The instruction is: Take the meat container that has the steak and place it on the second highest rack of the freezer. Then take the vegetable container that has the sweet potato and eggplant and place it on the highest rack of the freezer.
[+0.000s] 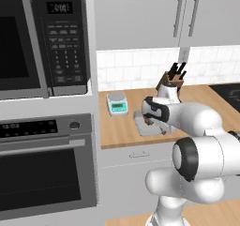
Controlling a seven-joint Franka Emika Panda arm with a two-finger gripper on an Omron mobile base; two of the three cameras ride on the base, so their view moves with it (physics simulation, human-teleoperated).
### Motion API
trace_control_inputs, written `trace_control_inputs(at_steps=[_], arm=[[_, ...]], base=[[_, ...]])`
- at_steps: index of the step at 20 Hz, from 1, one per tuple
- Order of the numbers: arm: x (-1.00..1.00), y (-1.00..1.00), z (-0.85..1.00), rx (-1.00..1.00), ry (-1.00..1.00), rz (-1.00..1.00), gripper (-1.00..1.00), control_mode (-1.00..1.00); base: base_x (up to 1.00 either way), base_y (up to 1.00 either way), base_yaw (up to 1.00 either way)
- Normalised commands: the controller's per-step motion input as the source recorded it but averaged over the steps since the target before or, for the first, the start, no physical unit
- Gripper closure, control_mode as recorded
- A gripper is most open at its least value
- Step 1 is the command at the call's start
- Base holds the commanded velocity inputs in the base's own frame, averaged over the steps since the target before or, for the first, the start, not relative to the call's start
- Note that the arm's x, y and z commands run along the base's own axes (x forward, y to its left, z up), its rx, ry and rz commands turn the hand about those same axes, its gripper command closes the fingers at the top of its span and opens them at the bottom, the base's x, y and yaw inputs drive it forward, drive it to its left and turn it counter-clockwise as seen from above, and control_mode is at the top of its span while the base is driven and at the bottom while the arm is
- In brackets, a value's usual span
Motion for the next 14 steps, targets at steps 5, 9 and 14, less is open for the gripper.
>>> trace_control_inputs(at_steps=[5,9,14], arm=[[0.18,0.00,-0.22,0.00,0.00,0.00,-1.00,-1.00],[0.41,0.00,-0.06,0.00,0.01,0.00,-1.00,-1.00],[0.47,0.00,-0.06,0.00,0.01,0.00,-1.00,-1.00]], base=[[0.00,0.00,0.00],[0.00,0.00,0.00],[0.00,0.00,0.00]])
